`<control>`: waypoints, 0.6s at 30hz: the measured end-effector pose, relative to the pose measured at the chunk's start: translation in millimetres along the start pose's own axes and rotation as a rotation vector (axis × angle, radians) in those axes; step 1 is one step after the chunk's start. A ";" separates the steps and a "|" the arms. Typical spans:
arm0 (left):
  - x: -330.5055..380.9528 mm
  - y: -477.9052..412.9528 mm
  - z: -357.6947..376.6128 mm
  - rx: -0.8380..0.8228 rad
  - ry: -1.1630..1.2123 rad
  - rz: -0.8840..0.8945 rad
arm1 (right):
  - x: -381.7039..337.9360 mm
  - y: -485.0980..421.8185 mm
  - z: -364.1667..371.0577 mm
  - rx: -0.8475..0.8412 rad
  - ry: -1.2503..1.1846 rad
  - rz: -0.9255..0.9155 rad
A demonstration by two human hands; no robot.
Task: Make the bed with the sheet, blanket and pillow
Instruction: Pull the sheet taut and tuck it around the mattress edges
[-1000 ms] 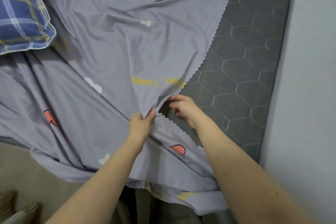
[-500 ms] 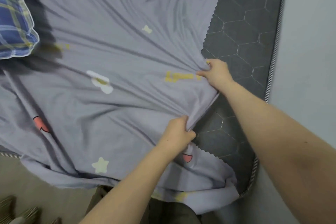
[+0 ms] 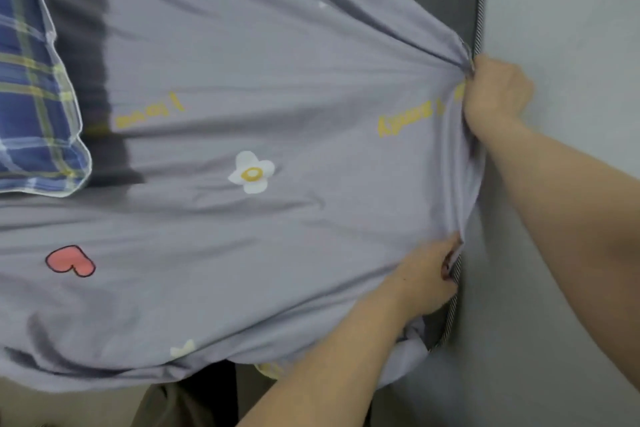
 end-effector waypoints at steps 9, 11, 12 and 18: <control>-71.0 40.1 -24.3 0.262 -0.271 -0.075 | 24.9 74.9 52.4 -0.213 -0.619 0.282; -97.6 63.3 -52.3 0.437 -0.380 -0.147 | 30.1 120.5 57.7 -0.153 -0.617 0.319; -110.0 75.6 -65.5 0.526 -0.427 -0.175 | 33.9 144.5 57.5 -0.092 -0.636 0.351; -199.8 127.0 -87.7 0.316 -0.676 -0.468 | 70.1 288.1 88.1 -0.188 -0.705 0.766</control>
Point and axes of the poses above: each hand's wrist, its own y-axis away from the middle knuckle, its own z-axis out of the palm, x = y × z, the point moved 7 cm from there along -y, towards the middle knuckle, and after that the axes turned 10 degrees about -y, right-handed, at the moved point
